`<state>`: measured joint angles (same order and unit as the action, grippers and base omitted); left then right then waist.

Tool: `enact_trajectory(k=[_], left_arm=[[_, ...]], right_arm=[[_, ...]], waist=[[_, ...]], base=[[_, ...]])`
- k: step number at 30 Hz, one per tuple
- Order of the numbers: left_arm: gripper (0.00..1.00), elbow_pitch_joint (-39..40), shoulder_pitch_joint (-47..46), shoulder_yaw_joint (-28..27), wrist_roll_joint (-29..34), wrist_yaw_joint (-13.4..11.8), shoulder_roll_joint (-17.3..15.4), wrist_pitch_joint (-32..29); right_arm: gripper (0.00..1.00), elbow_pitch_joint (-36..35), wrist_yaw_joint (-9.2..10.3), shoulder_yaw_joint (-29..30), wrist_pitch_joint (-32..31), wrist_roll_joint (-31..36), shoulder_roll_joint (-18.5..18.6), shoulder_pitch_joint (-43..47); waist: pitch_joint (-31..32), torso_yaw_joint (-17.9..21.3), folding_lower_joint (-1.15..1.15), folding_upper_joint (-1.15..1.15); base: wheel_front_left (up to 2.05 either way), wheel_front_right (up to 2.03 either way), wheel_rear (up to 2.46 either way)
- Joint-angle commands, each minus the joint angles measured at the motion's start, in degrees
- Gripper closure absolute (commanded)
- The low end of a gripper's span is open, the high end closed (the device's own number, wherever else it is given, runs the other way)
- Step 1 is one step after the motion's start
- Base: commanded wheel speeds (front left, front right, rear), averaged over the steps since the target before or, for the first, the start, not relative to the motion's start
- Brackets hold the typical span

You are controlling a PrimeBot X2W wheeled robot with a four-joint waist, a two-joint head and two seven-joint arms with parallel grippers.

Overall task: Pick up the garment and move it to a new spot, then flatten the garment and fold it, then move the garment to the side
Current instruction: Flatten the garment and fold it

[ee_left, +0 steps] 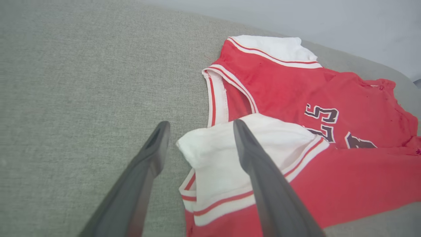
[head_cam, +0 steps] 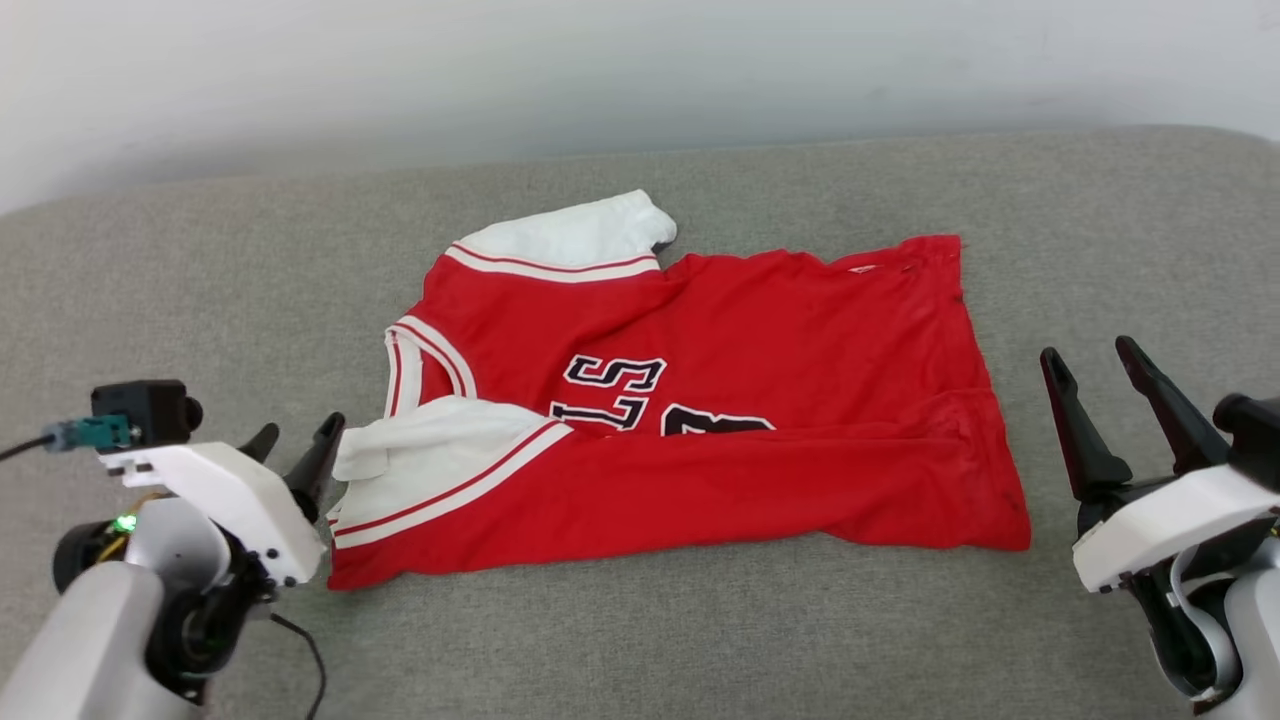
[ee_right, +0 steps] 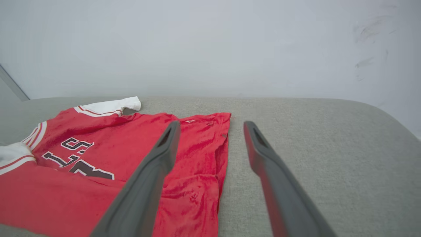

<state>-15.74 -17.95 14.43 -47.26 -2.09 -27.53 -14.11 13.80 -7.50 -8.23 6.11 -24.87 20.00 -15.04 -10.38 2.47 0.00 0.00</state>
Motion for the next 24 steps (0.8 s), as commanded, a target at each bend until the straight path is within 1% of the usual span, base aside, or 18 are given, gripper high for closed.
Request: enact_trajectory(k=[1, 7, 9, 12, 16, 21, 23, 24], left_arm=[[0.00, 2.0, 0.9, -0.2, -0.7, -0.4, -2.2, -3.0], [0.00, 6.8, 2.2, 1.5, -3.2, -0.2, -8.6, -16.3], [0.00, 7.8, 3.3, 2.2, -4.1, -0.9, -10.3, -20.7], [0.00, 8.3, 4.9, 2.8, -5.3, -2.3, -11.7, -25.3], [0.00, 7.5, 6.3, 2.8, -6.9, -3.9, -11.1, -27.4], [0.00, 5.4, 6.2, 3.2, -7.6, -3.9, -9.5, -27.1], [0.00, 4.0, 6.0, 4.1, -8.2, -3.6, -8.5, -28.3], [0.37, 3.3, 6.1, 4.6, -8.3, -3.5, -8.0, -28.6]], right_arm=[[0.00, -1.9, 0.02, 1.4, -0.1, 1.4, -1.2, 2.0], [0.00, -9.3, 0.02, 4.7, -3.1, 4.6, -4.0, 6.1], [0.00, -11.6, 0.02, 5.2, -4.0, 5.4, -4.8, 7.2], [0.00, -13.9, 0.02, 5.8, -4.9, 6.3, -6.1, 8.0], [0.00, -15.6, 0.02, 6.0, -5.8, 6.8, -7.4, 8.5], [0.00, -16.0, 0.02, 6.0, -6.2, 6.4, -8.0, 7.8], [0.00, -15.8, 0.02, 6.1, -6.5, 5.9, -8.0, 7.6], [0.00, -15.6, 0.02, 6.0, -6.8, 5.6, -8.0, 7.3]], waist=[[1.0, 0.9, 0.00, 0.00], [1.5, 2.5, 0.00, 0.00], [1.4, 3.2, 0.00, 0.00], [0.8, 4.1, 0.00, 0.00], [-0.6, 5.1, 0.00, 0.00], [-2.2, 5.8, 0.00, 0.00], [-2.9, 6.0, 0.00, 0.00], [-3.1, 6.1, 0.00, 0.00]], base=[[0.00, 0.00, 0.00], [0.00, 0.00, 0.00], [0.00, 0.00, 0.00], [0.00, 0.00, 0.00], [0.00, 0.00, 0.00], [0.00, 0.00, 0.00], [0.00, 0.00, 0.00], [0.00, 0.00, 0.00]])
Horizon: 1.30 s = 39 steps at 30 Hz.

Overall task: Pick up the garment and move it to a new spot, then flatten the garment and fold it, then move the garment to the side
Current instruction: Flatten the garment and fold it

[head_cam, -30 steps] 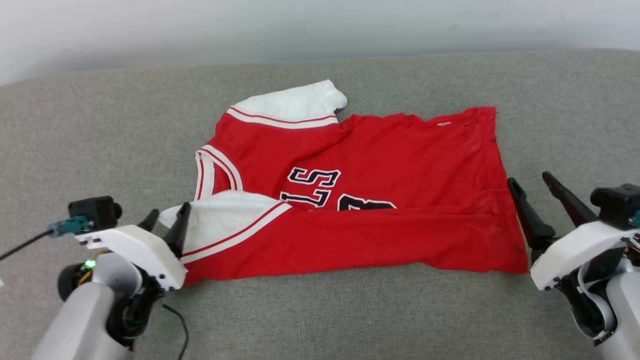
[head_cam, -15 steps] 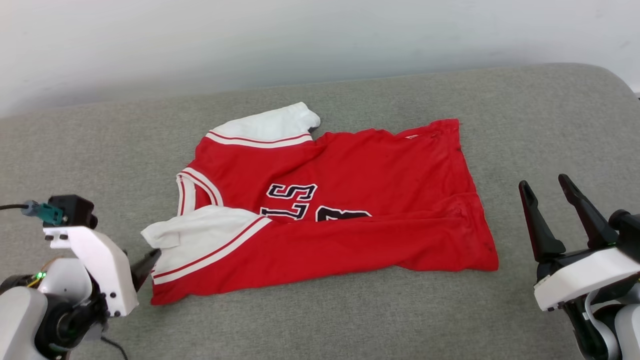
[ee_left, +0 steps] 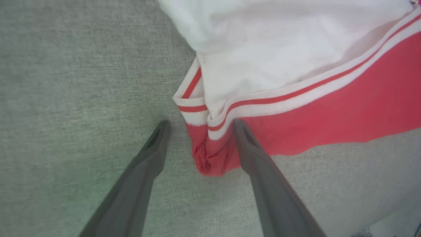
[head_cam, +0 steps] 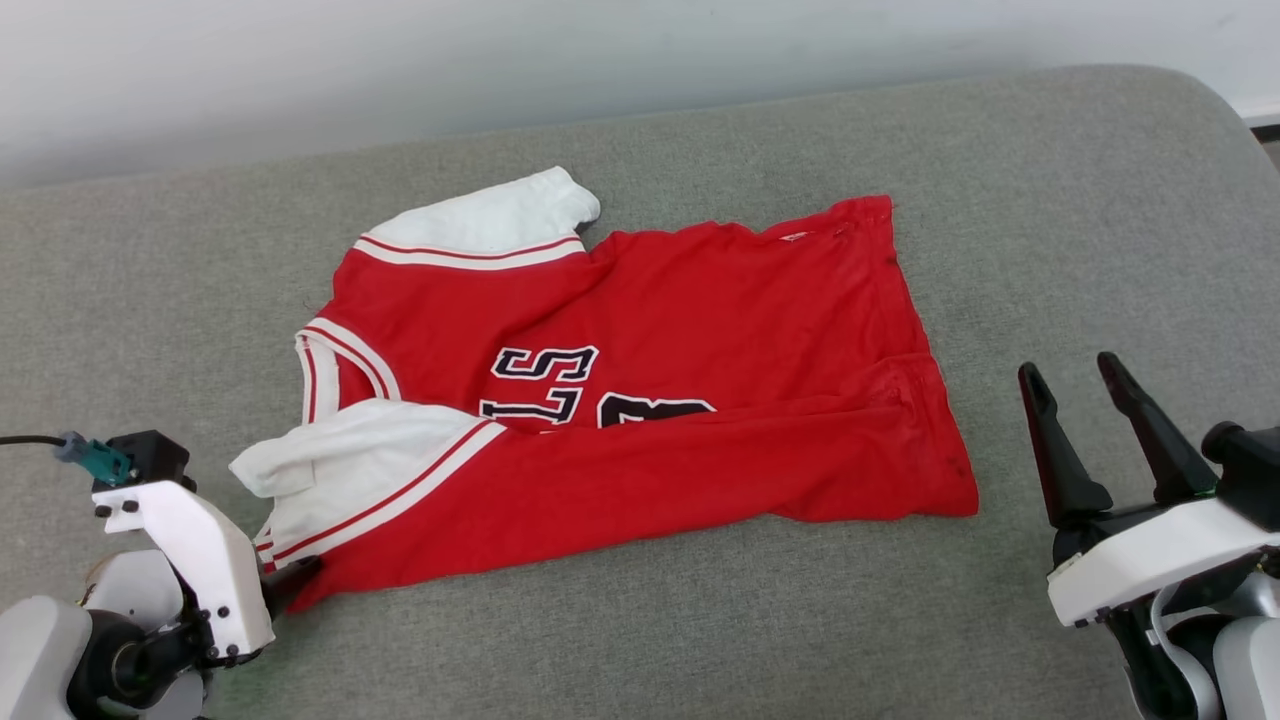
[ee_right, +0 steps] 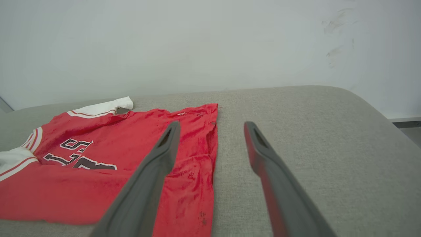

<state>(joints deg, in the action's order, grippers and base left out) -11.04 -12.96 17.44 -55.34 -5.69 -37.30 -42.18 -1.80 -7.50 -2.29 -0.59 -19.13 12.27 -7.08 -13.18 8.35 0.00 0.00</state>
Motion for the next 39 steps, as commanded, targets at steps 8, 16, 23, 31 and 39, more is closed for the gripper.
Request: enact_trajectory(k=[8, 16, 23, 31, 39], left_arm=[[1.00, -3.2, 0.1, 1.2, -0.7, 2.0, 4.2, 3.3], [1.00, 0.8, -1.7, -0.3, 1.4, 2.3, 3.3, 8.0], [1.00, 6.9, -3.3, 0.2, 3.4, 1.1, 3.8, 9.3], [1.00, 9.8, -4.6, 1.7, 4.8, 0.4, 4.8, 9.7], [1.00, 9.6, -3.6, 2.0, 4.6, 0.3, 5.2, 10.2]], right_arm=[[0.00, 3.0, 0.02, 1.7, -5.8, -4.4, 2.7, -1.2], [0.00, 9.2, 0.02, 2.6, -26.3, -13.6, 8.6, -3.1], [0.00, 10.7, 0.02, 2.0, -43.5, -17.6, 9.3, -6.3], [0.00, 15.8, 0.02, 1.2, -50.2, -17.4, 6.0, -10.1], [1.00, 17.8, 0.00, -0.9, -51.7, -18.0, 4.3, -11.0]], waist=[[-0.1, -0.5, 0.00, 0.00], [0.9, -3.7, 0.00, 0.00], [-1.1, -7.0, 0.00, 0.00], [-3.7, -9.2, 0.00, 0.00], [-4.0, -9.2, 0.00, 0.00]], base=[[0.00, 0.00, 0.00], [0.00, 0.00, 0.00], [0.00, 0.00, 0.00], [0.00, 0.00, 0.00], [0.00, 0.00, 0.00]])
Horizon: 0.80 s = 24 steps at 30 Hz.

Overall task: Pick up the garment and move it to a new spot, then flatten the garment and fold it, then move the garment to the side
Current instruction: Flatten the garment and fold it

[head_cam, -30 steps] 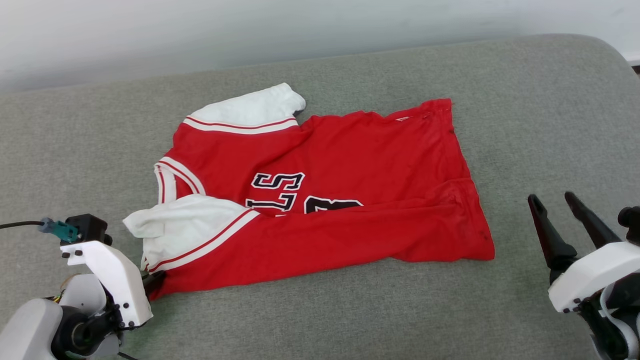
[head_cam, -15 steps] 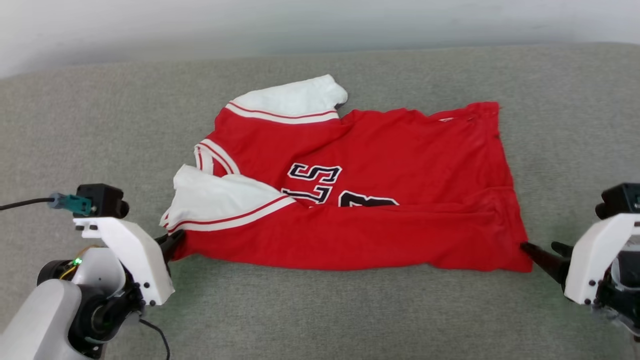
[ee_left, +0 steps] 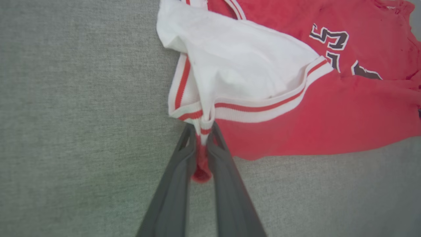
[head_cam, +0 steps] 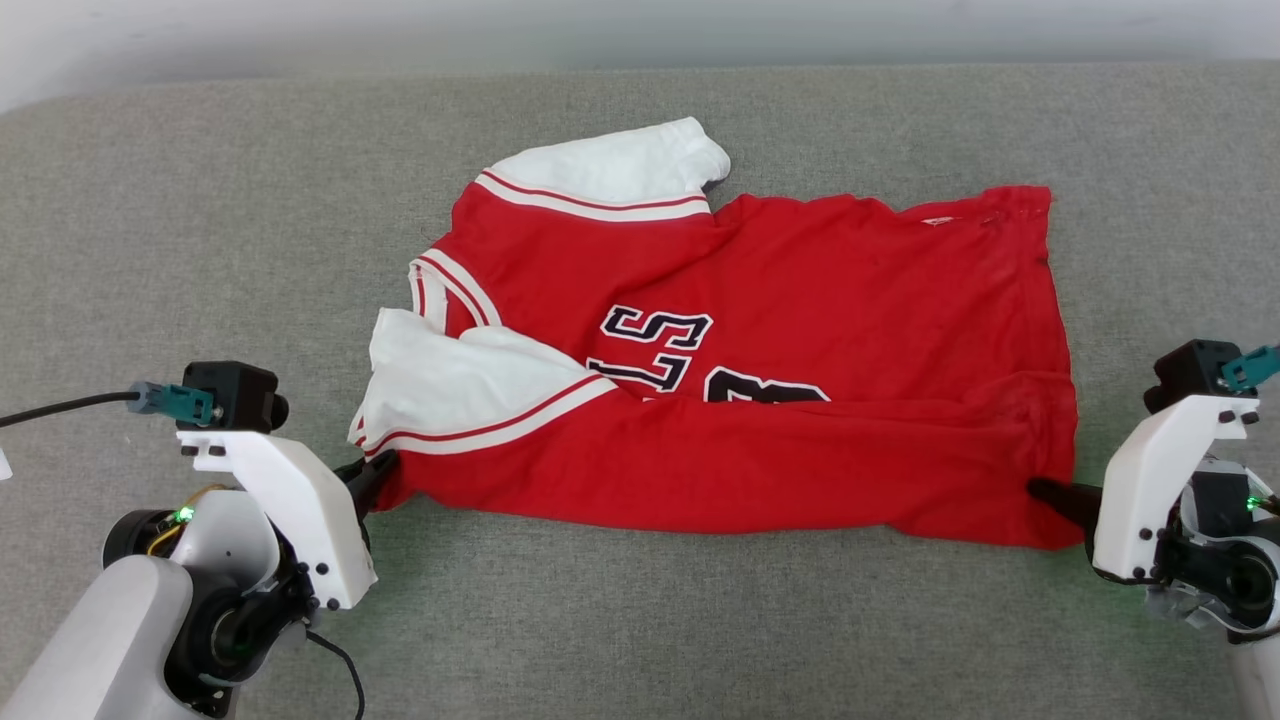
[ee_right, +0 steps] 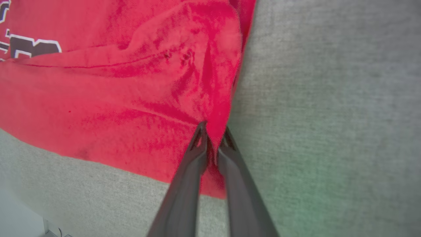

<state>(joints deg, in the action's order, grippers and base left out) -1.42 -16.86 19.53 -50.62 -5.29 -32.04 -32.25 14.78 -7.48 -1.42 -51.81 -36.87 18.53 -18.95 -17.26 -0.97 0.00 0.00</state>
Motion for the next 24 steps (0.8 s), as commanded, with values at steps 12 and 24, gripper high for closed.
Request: enact_trajectory(k=[12, 24], left_arm=[[1.00, 1.0, 3.5, -0.8, -0.5, -1.3, -0.2, 1.9], [1.00, 6.4, 15.5, -1.6, -1.3, -5.8, -2.7, 1.2]], right_arm=[[1.00, -3.4, -0.01, -3.7, 1.8, -0.6, 1.4, 1.5], [1.00, -7.8, -0.01, -2.8, -0.1, -0.9, 1.6, 10.6]], waist=[[6.5, 0.9, 0.00, 0.00], [15.4, 0.2, 0.00, 0.00]], base=[[0.00, 0.00, 0.00], [0.00, 0.00, 0.00]])
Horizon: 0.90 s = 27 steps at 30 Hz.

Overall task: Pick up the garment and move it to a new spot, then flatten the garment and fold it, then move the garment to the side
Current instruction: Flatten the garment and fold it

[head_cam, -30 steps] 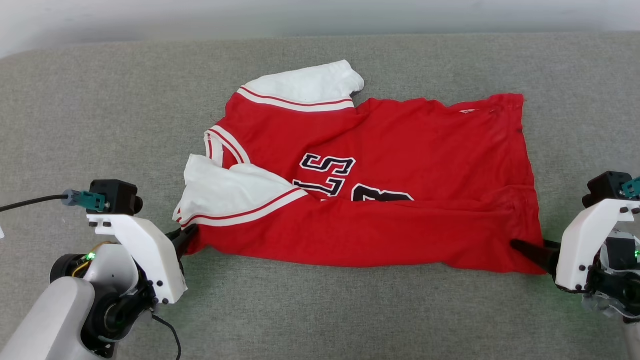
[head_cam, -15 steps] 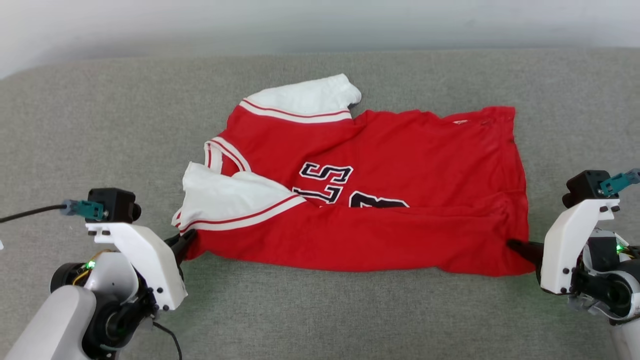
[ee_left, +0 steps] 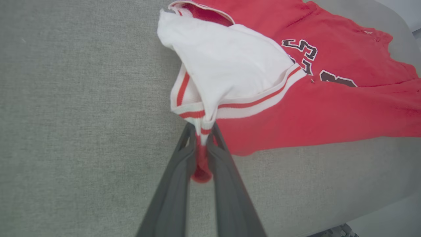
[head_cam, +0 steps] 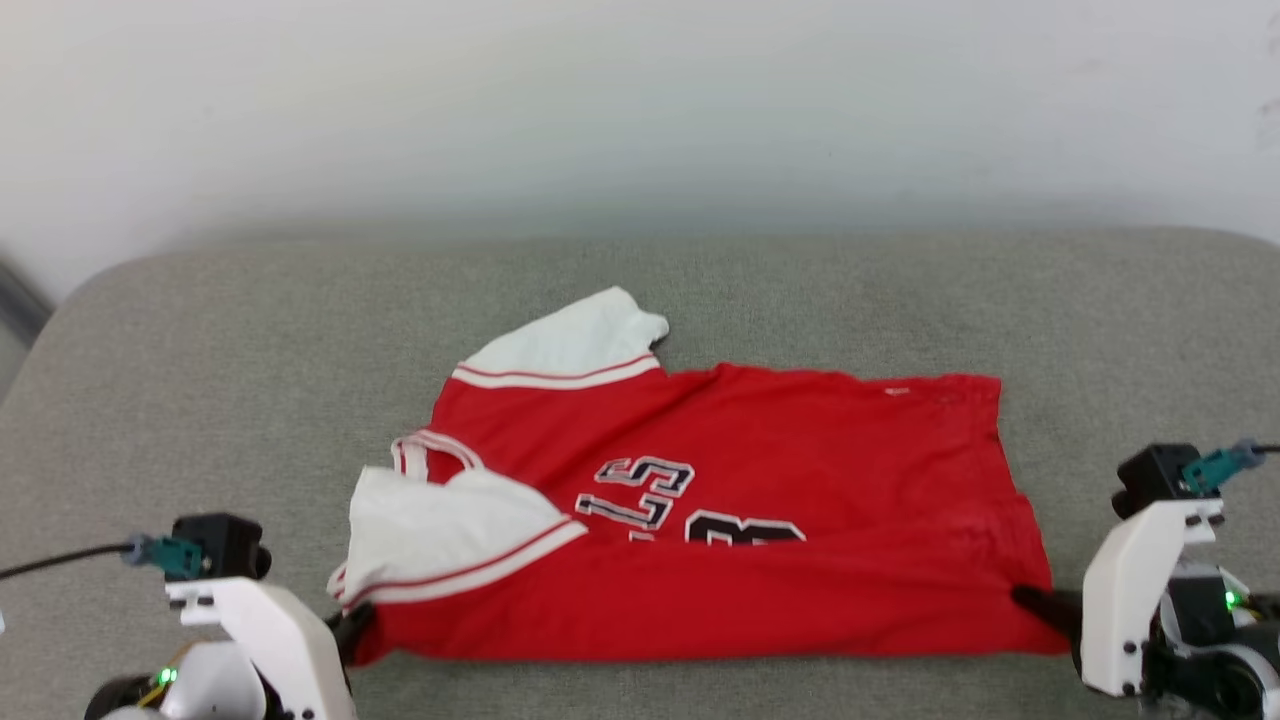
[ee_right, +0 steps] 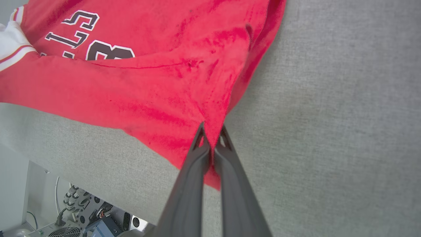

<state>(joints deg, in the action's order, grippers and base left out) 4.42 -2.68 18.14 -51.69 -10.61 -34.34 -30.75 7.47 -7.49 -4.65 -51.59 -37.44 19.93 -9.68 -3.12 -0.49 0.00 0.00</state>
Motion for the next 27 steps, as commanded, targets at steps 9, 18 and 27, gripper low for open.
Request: enact_trajectory(k=[9, 18, 27], left_arm=[[0.00, -1.3, 4.3, 0.8, -2.2, -1.5, 1.9, -0.8], [0.00, -3.2, 0.8, 0.2, -0.1, -0.8, 2.5, 3.0], [0.00, -2.1, -7.5, 0.9, 7.2, -0.9, 3.0, 9.3]], right_arm=[[0.00, -1.7, 0.00, 4.2, -0.1, 0.7, -2.6, 8.8], [0.00, -6.6, 0.00, 3.8, 13.1, 5.4, -2.6, 8.8], [0.00, -10.0, 0.00, 5.7, 27.4, 11.9, -4.3, 6.3]], waist=[[0.5, -0.5, 0.00, 0.00], [-0.1, 1.0, 0.00, 0.00], [-1.5, 2.6, 0.00, 0.00]], base=[[0.00, 0.00, 0.00], [0.00, 0.00, 0.00], [0.00, 0.00, 0.00]])
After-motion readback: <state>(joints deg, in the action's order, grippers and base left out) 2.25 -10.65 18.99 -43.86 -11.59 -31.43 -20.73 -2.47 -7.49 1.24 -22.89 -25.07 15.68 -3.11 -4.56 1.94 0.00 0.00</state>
